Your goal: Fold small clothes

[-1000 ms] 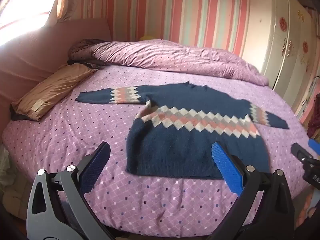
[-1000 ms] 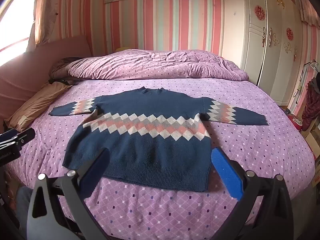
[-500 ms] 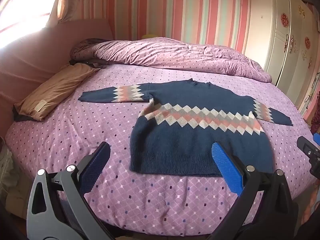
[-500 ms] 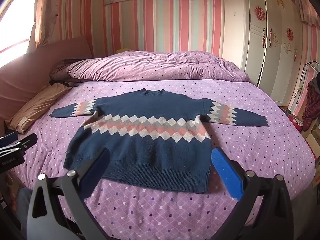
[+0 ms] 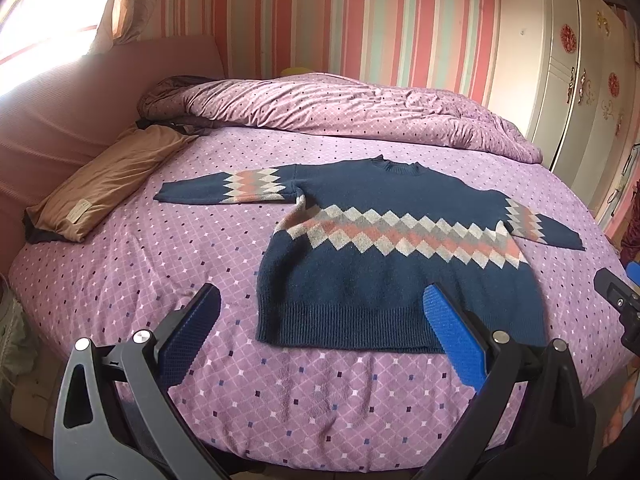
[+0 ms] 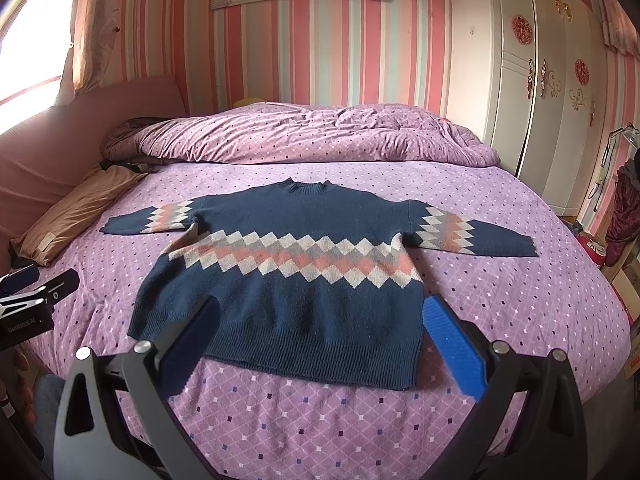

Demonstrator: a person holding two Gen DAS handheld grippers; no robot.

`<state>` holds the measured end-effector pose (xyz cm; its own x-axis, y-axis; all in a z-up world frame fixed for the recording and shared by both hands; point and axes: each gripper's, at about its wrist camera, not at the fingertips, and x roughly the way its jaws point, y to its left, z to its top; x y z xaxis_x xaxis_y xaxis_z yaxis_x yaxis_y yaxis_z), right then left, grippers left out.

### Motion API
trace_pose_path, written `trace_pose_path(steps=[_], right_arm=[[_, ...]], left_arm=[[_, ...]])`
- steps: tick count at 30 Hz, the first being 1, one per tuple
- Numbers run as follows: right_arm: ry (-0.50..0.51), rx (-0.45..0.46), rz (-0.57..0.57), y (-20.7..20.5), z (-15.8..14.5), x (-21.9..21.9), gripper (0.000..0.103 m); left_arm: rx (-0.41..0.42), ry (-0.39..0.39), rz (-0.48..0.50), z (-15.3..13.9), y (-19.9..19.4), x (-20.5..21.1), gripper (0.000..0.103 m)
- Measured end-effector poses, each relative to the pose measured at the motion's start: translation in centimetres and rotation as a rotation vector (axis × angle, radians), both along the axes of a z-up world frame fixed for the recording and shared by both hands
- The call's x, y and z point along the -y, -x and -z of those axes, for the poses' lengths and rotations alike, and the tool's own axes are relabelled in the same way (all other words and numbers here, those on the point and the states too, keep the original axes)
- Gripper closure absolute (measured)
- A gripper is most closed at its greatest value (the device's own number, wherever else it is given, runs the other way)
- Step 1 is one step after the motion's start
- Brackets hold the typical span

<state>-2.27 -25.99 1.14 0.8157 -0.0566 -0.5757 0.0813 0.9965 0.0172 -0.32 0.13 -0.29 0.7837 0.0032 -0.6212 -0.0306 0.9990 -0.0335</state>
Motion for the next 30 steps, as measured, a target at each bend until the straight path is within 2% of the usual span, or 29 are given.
trace_pose_path(steps=[30], right_arm=[[0.0,0.0,-0.006,-0.61,0.35,0.82,0.001]], left_arm=[[-0.013,0.002,0.004,0.62,-0.97,0.44,0.003]])
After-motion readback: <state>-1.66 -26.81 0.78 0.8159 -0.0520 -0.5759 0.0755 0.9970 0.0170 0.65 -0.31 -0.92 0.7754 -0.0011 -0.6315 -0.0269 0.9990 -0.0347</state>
